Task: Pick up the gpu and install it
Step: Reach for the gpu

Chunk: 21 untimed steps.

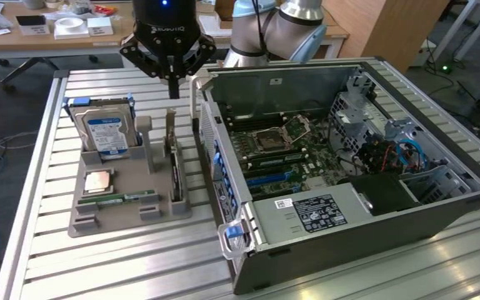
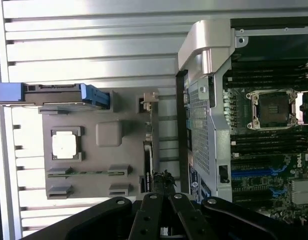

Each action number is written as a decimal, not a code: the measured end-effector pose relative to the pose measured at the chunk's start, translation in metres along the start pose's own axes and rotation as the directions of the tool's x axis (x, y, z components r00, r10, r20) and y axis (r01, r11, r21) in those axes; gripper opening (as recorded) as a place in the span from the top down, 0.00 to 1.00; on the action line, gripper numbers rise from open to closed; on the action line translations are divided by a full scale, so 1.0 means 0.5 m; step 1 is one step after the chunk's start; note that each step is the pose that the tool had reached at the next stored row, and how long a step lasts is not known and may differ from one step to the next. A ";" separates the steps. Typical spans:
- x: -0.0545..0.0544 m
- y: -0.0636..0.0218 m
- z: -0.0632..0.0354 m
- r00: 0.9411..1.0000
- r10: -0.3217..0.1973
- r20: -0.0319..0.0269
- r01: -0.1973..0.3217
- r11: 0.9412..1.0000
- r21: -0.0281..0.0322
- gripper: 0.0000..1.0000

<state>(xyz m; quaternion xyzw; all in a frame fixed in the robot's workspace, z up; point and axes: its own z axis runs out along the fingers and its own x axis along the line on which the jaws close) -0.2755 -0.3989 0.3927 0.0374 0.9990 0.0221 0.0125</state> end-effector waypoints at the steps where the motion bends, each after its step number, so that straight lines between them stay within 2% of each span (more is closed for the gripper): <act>1: 0.003 0.000 0.000 1.000 0.000 0.000 0.000 1.000 0.000 0.90; 7: 0.020 -0.001 0.000 1.000 0.000 0.000 0.000 1.000 0.000 0.90; 15: 0.021 -0.003 0.000 1.000 0.000 0.000 0.000 1.000 0.000 0.90; 21: 0.020 -0.013 -0.001 1.000 0.000 0.000 0.000 1.000 0.000 0.90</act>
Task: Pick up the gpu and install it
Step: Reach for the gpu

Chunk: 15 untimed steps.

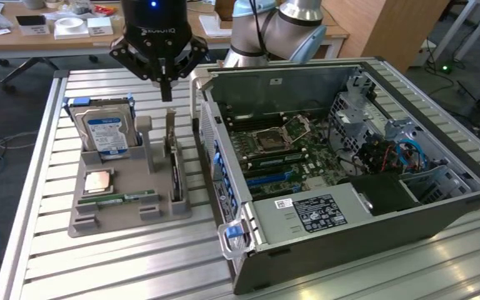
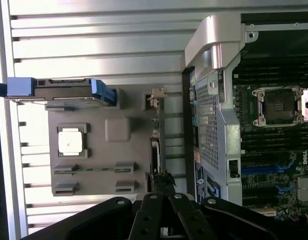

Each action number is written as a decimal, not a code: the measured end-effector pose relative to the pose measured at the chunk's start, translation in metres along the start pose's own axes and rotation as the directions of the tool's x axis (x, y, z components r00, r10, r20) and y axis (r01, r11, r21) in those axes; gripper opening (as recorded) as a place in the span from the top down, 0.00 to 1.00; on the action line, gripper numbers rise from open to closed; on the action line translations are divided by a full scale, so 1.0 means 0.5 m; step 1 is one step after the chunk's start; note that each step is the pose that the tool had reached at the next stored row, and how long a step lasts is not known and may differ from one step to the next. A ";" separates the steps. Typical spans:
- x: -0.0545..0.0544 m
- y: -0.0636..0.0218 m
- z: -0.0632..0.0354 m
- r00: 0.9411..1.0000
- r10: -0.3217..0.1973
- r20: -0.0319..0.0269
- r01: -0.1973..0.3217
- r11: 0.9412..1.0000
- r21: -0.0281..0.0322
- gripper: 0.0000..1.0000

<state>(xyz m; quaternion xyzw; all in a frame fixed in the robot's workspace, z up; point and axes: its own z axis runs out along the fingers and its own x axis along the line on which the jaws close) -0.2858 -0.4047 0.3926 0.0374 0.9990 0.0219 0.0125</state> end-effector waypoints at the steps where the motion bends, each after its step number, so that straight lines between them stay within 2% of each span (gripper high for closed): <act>1: 0.000 -0.002 0.000 1.000 0.000 0.000 0.000 1.000 0.000 0.90; 11: -0.002 -0.027 -0.001 1.000 0.000 0.000 0.000 1.000 0.001 0.90; 15: -0.001 -0.032 -0.001 1.000 0.000 0.000 0.000 1.000 0.001 0.90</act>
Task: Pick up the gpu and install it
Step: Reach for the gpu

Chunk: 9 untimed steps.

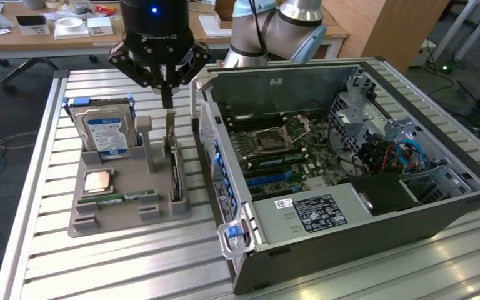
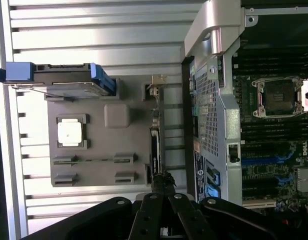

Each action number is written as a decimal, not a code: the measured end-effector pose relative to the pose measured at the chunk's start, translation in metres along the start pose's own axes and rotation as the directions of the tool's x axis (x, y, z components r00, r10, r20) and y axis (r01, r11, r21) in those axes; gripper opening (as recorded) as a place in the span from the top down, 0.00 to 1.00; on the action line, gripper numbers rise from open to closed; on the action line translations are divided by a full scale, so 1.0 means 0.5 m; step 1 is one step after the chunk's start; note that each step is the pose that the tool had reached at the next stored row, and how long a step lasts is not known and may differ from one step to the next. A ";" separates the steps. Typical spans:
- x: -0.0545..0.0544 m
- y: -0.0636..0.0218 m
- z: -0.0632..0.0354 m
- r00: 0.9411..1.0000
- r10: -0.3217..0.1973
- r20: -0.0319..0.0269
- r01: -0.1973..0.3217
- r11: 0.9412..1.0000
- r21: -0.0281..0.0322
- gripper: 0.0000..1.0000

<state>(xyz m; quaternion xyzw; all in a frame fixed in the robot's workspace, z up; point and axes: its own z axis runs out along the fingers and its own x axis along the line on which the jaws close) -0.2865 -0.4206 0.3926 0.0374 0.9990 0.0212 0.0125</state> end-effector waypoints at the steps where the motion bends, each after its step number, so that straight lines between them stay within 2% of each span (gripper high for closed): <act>1: 0.001 0.000 0.000 1.000 0.000 0.000 0.000 1.000 0.000 0.90; 9: 0.006 -0.002 0.000 1.000 0.000 0.000 0.000 1.000 0.000 0.90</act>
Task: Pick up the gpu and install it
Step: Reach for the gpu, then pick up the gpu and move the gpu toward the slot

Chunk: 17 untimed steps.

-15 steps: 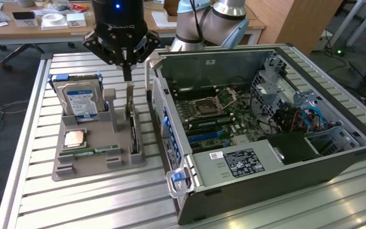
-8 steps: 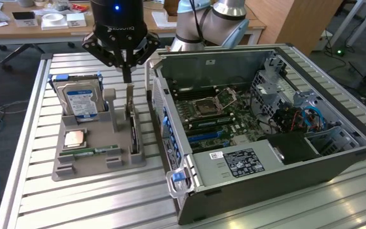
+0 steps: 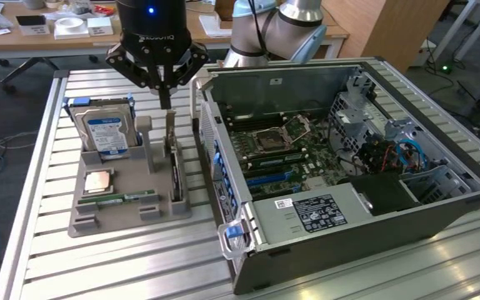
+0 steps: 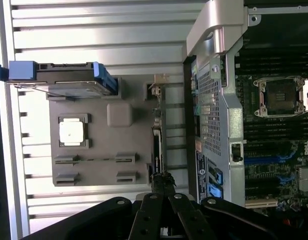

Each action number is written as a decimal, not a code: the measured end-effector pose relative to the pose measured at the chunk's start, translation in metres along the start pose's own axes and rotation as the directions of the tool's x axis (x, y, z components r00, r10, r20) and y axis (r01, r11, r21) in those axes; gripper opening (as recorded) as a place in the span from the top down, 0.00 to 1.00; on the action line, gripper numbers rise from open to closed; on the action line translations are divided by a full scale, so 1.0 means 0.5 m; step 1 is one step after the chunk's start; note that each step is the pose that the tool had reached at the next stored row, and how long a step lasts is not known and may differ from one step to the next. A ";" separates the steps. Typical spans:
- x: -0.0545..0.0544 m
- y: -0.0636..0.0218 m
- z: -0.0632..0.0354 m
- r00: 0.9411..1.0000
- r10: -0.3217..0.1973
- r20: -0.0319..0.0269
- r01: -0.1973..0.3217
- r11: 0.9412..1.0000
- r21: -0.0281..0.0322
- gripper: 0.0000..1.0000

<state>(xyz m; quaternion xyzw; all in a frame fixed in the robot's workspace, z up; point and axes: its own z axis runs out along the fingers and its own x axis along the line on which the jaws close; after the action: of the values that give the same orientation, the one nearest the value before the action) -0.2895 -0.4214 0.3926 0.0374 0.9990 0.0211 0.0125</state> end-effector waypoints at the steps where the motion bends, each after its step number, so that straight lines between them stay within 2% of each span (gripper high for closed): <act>1: 0.000 -0.001 0.000 1.000 0.000 0.000 0.000 1.000 0.000 0.90; 17: 0.000 -0.002 0.000 1.000 0.000 0.000 0.000 1.000 0.001 0.89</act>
<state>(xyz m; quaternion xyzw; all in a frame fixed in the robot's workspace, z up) -0.2895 -0.4225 0.3926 0.0374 0.9990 0.0206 0.0125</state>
